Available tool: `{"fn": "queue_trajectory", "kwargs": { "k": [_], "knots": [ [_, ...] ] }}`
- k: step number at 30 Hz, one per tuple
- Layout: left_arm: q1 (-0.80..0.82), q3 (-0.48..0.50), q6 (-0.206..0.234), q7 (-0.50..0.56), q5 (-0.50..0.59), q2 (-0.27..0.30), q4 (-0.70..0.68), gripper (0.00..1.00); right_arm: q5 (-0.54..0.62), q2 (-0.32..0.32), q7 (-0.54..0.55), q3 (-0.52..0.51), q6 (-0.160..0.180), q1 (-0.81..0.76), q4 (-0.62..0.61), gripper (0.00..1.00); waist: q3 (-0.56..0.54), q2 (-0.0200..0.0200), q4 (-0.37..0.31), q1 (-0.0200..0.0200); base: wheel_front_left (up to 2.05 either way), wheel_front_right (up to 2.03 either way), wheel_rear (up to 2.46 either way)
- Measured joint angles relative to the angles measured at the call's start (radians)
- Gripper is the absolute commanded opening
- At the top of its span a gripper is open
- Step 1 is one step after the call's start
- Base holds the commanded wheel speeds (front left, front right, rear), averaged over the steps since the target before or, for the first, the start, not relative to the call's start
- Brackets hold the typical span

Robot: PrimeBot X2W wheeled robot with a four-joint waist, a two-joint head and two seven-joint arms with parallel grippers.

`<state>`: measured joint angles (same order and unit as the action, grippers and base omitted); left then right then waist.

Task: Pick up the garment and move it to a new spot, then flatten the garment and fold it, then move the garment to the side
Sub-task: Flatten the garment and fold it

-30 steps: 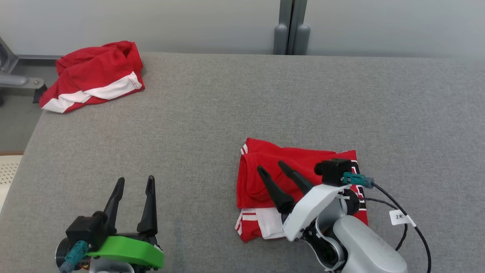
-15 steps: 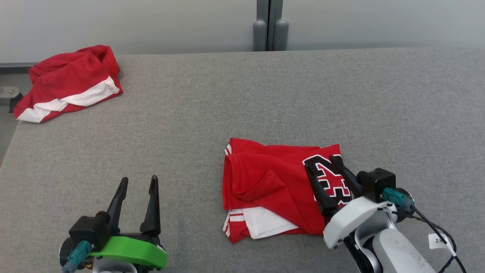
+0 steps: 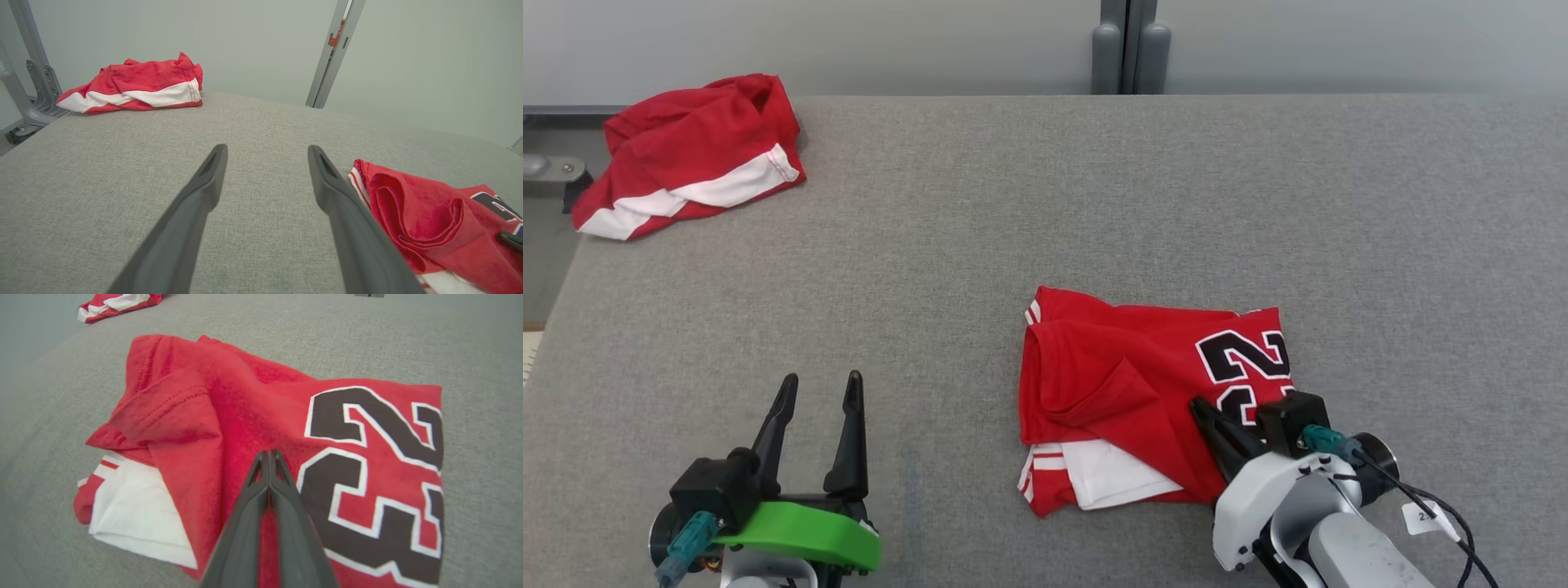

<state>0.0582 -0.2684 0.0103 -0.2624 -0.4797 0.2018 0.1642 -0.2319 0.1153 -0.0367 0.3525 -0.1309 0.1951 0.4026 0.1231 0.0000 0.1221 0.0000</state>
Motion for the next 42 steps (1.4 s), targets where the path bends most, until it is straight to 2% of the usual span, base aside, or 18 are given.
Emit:
{"fn": "queue_trajectory", "kwargs": {
  "k": [9,16,22,26,30,32,33,34,35,36,42],
  "knots": [
    [0.003,0.011,-0.002,0.0,0.007,-0.006,0.001,1.0,-0.013,-0.001,-0.026,0.103,0.0,0.101,0.158,0.0,0.011,0.0,0.052,0.0,0.0,0.0,0.0],
    [0.003,0.018,-0.006,0.0,0.014,-0.008,0.0,1.0,-0.042,-0.03,-0.062,0.239,0.0,0.139,0.176,0.0,0.017,0.0,0.074,0.0,0.0,0.0,0.0],
    [0.003,0.027,-0.006,0.0,0.017,-0.014,0.001,1.0,-0.098,-0.049,-0.061,0.373,0.0,0.135,0.187,0.0,0.016,0.0,0.067,0.0,0.0,0.0,0.0],
    [0.003,0.034,-0.006,0.0,0.018,-0.02,0.003,1.0,-0.125,-0.054,-0.104,0.385,0.0,0.141,0.197,0.0,0.016,0.0,0.051,0.0,0.0,0.0,0.0],
    [0.003,0.043,-0.007,0.0,0.024,-0.022,0.001,1.0,-0.123,-0.056,-0.164,0.325,0.0,0.17,0.191,0.0,0.014,0.0,0.029,0.0,0.0,0.0,0.0],
    [0.003,0.052,-0.009,0.0,0.025,-0.025,-0.002,1.0,-0.11,-0.056,-0.189,0.263,0.0,0.177,0.177,0.13,0.011,0.0,0.015,0.0,0.0,0.0,0.0],
    [0.003,0.057,-0.009,0.0,0.026,-0.026,-0.003,1.0,-0.102,-0.056,-0.197,0.234,0.0,0.178,0.17,0.35,0.009,0.0,0.008,0.0,0.0,0.0,0.0],
    [0.003,0.063,-0.009,0.0,0.032,-0.028,-0.005,1.0,-0.089,-0.055,-0.204,0.199,0.0,0.177,0.161,0.44,0.007,0.0,0.0,0.0,0.0,0.0,0.0],
    [0.003,0.068,-0.009,0.0,0.035,-0.03,-0.006,1.0,-0.077,-0.056,-0.21,0.156,0.0,0.175,0.149,0.9,0.004,0.0,-0.008,0.0,0.0,0.0,0.0],
    [0.003,0.073,-0.009,0.0,0.038,-0.032,-0.007,1.0,-0.065,-0.056,-0.213,0.116,0.0,0.172,0.134,1.0,0.001,0.0,-0.016,0.0,0.0,0.0,0.0],
    [-0.003,0.109,-0.004,0.0,0.071,-0.059,-0.022,1.0,0.013,-0.059,-0.222,-0.095,0.0,0.1,0.062,1.0,-0.02,0.0,-0.062,0.0,0.0,0.0,0.0]
  ]
}}
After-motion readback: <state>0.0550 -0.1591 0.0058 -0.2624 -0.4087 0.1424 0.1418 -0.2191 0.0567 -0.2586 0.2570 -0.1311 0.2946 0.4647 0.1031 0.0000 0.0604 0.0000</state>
